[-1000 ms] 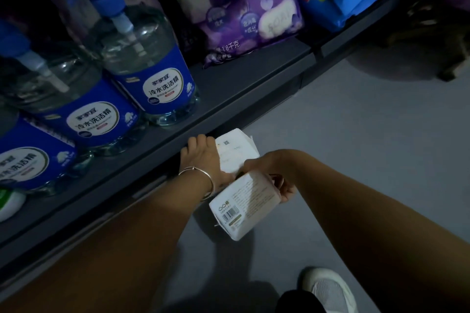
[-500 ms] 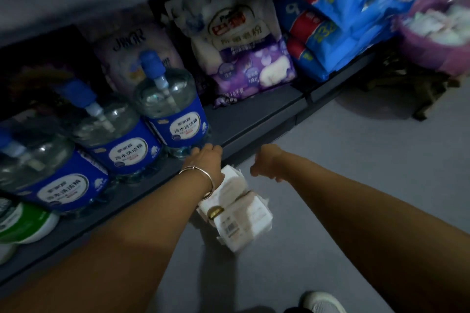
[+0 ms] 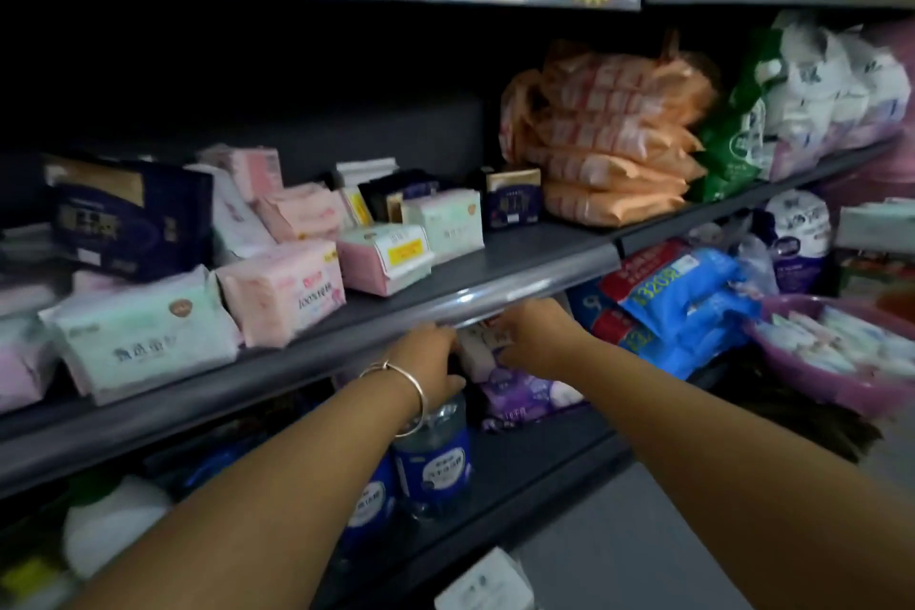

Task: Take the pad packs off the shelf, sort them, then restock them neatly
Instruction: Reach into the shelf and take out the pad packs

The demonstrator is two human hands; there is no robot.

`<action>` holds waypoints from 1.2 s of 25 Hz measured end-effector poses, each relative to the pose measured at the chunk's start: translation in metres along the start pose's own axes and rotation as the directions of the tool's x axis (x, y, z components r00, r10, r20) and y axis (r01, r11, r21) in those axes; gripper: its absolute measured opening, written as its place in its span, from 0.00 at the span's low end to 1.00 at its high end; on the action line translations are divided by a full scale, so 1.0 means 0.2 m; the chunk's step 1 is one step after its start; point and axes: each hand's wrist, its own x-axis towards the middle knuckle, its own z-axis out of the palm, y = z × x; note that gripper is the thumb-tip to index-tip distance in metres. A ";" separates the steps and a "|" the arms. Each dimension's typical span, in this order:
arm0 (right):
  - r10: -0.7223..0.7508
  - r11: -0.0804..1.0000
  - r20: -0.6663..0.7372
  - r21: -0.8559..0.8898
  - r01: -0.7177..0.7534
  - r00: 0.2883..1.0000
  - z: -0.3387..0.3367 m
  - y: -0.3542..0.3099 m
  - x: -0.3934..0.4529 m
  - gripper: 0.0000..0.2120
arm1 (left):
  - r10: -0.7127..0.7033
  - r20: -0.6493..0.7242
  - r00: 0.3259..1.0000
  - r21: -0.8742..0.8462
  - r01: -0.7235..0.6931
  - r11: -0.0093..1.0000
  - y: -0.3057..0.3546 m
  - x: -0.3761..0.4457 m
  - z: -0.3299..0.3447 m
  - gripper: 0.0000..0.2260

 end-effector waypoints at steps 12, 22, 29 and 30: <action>-0.055 0.998 -0.166 -0.024 0.052 0.985 -0.41 -0.25 0.37 0.20 | -0.018 -0.227 0.974 0.010 0.021 1.000 -0.24 0.29 -0.54 0.21; -0.124 0.992 -0.251 0.003 0.129 0.960 -0.41 -0.34 0.80 0.16 | -0.088 -0.293 0.952 0.006 0.094 0.996 -0.51 0.56 -0.71 0.22; -0.147 0.989 -0.237 -0.049 0.139 0.960 -0.45 -0.55 1.02 0.19 | -0.136 -0.300 0.944 0.021 0.149 0.989 -0.70 0.58 -0.84 0.17; -0.138 0.990 -0.241 -0.044 0.131 0.961 -0.46 -0.59 1.03 0.19 | -0.133 -0.303 0.944 0.010 0.143 0.990 -0.71 0.57 -0.86 0.16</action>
